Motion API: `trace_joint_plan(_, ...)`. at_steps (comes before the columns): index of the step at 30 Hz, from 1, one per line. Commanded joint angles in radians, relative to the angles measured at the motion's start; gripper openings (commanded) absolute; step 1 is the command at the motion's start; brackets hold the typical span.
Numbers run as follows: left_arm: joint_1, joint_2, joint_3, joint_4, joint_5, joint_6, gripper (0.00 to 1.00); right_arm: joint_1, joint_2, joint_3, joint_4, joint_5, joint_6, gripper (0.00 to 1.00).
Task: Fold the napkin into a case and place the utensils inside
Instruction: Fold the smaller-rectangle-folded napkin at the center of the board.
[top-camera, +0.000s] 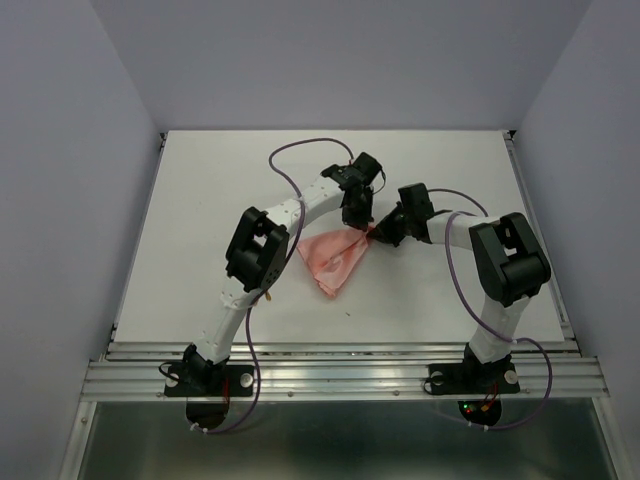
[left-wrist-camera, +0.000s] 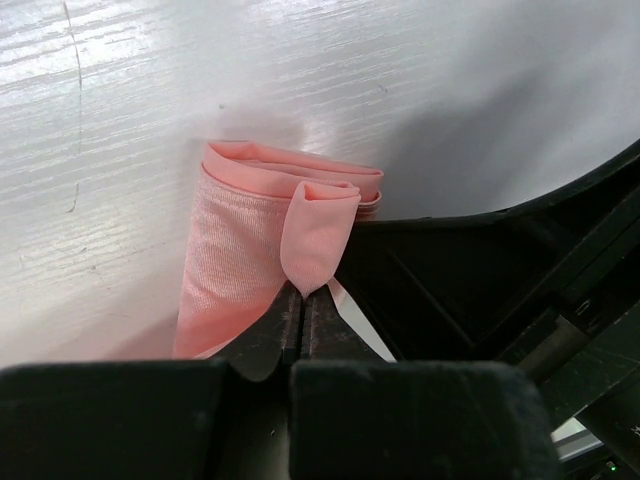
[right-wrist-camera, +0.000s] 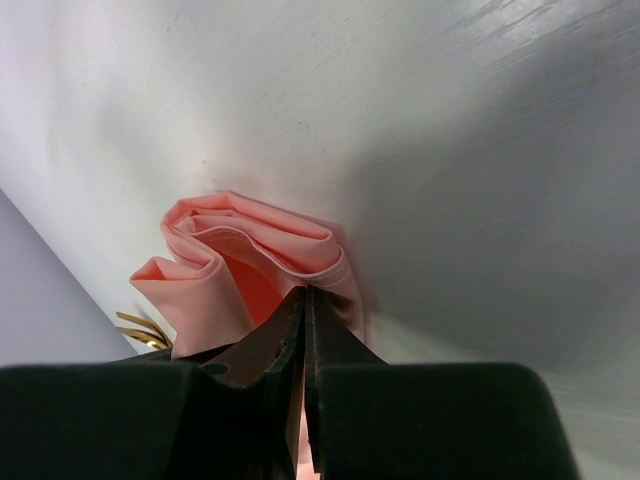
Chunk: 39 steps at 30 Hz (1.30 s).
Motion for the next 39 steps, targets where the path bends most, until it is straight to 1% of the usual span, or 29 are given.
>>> trace_joint_plan(1, 0.013, 0.001, -0.017, 0.024, 0.005, -0.004, 0.0, 0.007, 0.01, 0.009, -0.1, 0.062, -0.083, 0.07)
trace_joint_plan(6, 0.04, -0.001, -0.051, 0.059, 0.037, -0.005, 0.0, 0.007, -0.004, 0.034, -0.125, 0.09, -0.11, 0.07)
trace_joint_plan(13, 0.05, -0.021, -0.068, 0.085, 0.054, 0.01, 0.0, 0.007, 0.054, 0.078, -0.146, 0.076, -0.14, 0.07)
trace_joint_plan(17, 0.052, -0.021, -0.079, 0.093, 0.068, 0.025, 0.0, 0.007, 0.051, 0.092, -0.15, 0.079, -0.157, 0.08)
trace_joint_plan(20, 0.052, -0.004, -0.08, 0.096, 0.082, 0.039, 0.0, 0.007, 0.034, 0.097, -0.139, 0.079, -0.179, 0.11)
trace_joint_plan(21, 0.052, 0.005, -0.083, 0.098, 0.091, 0.047, 0.0, 0.007, 0.021, 0.095, -0.128, 0.079, -0.18, 0.16)
trace_joint_plan(27, 0.05, 0.039, -0.095, 0.113, 0.114, 0.07, 0.0, 0.007, -0.022, 0.074, -0.062, 0.051, -0.171, 0.31)
trace_joint_plan(34, 0.055, 0.042, -0.128, 0.125, 0.114, 0.09, 0.0, 0.007, -0.039, 0.063, -0.042, 0.073, -0.142, 0.33)
trace_joint_plan(39, 0.056, 0.045, -0.134, 0.13, 0.117, 0.096, 0.0, -0.002, -0.027, 0.089, -0.039, 0.061, -0.133, 0.33)
